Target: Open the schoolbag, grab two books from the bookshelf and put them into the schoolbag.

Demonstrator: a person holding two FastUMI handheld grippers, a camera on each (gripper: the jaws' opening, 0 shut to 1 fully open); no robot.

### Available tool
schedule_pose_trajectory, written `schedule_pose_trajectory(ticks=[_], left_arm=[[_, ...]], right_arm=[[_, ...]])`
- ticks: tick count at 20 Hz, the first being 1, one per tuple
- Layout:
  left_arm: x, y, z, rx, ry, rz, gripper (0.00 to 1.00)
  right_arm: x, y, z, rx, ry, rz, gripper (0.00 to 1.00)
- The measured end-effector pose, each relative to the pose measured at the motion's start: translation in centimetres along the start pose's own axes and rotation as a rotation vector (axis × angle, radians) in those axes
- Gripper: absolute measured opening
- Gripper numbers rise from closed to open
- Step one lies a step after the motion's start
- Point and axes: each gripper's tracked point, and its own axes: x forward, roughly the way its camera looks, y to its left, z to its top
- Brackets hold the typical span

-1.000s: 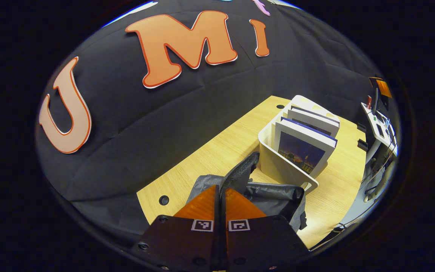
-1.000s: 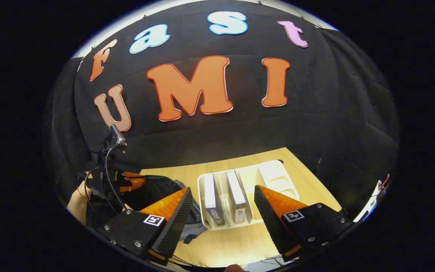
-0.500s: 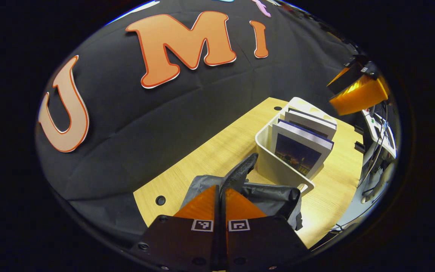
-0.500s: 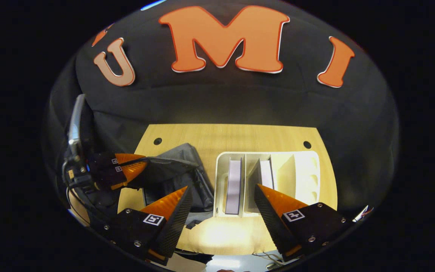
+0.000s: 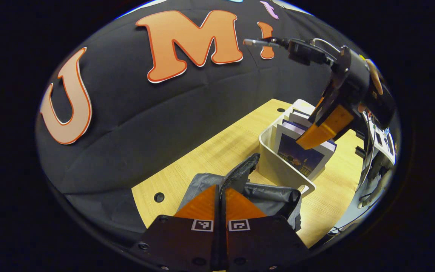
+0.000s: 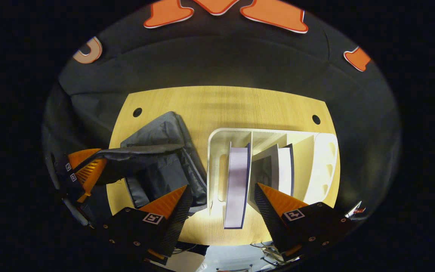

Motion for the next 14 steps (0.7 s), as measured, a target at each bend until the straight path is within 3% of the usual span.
schedule_pose_trajectory(ticks=[5, 7, 11, 13, 14], left_arm=[[0.1, 0.6, -0.2, -0.013, 0.008, 0.009, 0.01], [0.2, 0.4, -0.3, -0.02, 0.012, 0.005, 0.01], [0.2, 0.6, -0.3, -0.014, 0.016, 0.003, 0.01], [0.2, 0.4, -0.3, -0.014, 0.02, 0.0, 0.01], [0.4, 0.3, -0.3, -0.014, 0.021, -0.002, 0.01]], right_arm=[[3.3, -0.8, -0.6, 0.033, 0.079, -0.017, 0.98], [4.0, -0.8, -0.8, 0.051, 0.098, -0.016, 0.91], [5.1, -1.7, -0.8, 0.074, 0.103, -0.049, 0.64], [4.9, -1.7, -0.7, 0.093, 0.107, -0.04, 0.31], [5.2, -1.9, -0.7, 0.088, 0.108, -0.038, 0.37]])
